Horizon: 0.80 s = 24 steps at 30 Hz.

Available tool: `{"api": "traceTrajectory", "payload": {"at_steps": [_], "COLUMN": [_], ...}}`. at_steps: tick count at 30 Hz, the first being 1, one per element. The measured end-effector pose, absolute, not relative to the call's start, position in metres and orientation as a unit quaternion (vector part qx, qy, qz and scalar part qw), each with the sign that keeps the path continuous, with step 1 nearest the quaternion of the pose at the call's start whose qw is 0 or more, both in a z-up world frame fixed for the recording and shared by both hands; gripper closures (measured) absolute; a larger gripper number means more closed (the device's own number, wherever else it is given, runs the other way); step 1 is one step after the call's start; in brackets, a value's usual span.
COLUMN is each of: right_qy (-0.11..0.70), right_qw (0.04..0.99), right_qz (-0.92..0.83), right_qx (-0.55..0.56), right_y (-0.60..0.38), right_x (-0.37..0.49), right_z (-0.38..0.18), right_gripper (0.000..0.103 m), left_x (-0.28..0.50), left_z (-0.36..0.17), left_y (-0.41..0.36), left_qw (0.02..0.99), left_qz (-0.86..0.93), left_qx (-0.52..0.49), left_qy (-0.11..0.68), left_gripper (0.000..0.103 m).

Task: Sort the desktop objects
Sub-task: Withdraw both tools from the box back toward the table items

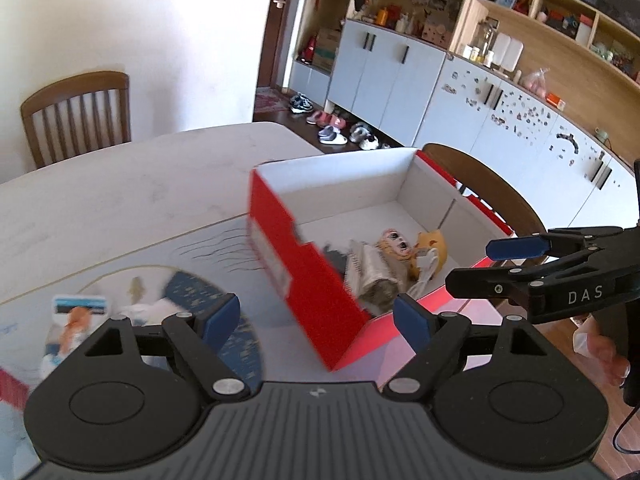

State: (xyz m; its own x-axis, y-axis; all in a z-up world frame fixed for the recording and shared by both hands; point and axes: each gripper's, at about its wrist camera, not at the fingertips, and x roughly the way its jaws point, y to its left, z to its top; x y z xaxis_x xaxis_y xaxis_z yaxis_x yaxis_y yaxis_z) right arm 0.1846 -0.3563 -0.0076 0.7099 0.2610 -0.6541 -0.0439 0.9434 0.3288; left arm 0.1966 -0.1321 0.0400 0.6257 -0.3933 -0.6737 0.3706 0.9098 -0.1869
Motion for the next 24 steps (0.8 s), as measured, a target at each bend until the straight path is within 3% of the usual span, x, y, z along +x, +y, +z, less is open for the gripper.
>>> {"api": "traceTrajectory", "payload": {"at_steps": [13,16,24], "right_qy": [0.385,0.385,0.403], "right_qw": [0.907,0.907,0.901], "right_qz": [0.096,0.096,0.101], "right_qx": [0.141,0.139,0.123], "right_y": [-0.260,-0.239,-0.200], "right_x": [0.191,0.195,0.207], "right_z": [-0.005,-0.006,-0.013], "right_gripper": [0.010,0.009,0.008], "left_x": [0.175,0.171,0.165], "left_z": [0.028,0.023,0.004], "left_y": [-0.026,-0.003,0.052], "left_qw": [0.906,0.907,0.910], "left_qz": [-0.179,-0.171,-0.145], "left_qx": [-0.054,-0.064,-0.086], "left_qy": [0.380,0.378,0.379], "left_gripper": [0.016,0.005,0.003]}}
